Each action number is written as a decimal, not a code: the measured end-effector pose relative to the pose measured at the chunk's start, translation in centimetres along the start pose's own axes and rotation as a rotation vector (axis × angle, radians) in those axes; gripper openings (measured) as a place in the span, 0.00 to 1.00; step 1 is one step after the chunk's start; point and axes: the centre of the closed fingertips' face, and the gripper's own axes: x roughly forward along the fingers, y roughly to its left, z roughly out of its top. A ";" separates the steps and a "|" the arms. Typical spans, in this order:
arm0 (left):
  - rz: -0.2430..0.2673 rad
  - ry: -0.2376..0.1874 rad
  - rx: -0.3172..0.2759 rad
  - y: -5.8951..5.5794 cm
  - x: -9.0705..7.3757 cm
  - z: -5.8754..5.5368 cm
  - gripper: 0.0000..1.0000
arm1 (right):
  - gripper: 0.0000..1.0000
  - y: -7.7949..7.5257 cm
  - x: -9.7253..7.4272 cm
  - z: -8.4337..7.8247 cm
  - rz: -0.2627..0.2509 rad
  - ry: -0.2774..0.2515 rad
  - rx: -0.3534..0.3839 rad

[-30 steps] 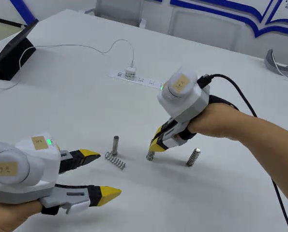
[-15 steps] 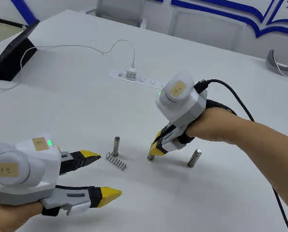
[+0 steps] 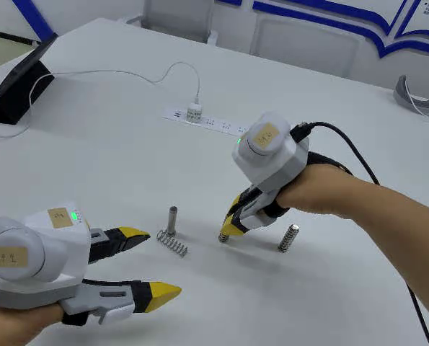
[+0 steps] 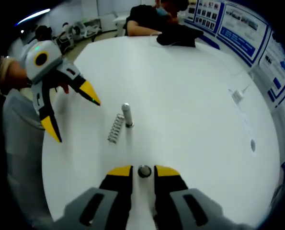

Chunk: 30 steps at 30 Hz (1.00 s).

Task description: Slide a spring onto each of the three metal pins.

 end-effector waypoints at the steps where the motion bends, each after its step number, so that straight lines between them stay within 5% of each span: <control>1: -0.001 0.000 -0.001 0.0 0.0 0.0 0.57 | 0.20 0.0 -0.1 0.1 -0.003 -0.005 -0.001; 16: 0.005 -0.004 0.005 -0.2 -0.1 0.3 0.57 | 0.21 1.8 -0.8 2.7 -0.005 -0.056 -0.042; 30: 0.024 -0.007 0.003 0.0 -0.9 0.4 0.57 | 0.21 4.8 2.4 4.1 0.040 -0.047 -0.049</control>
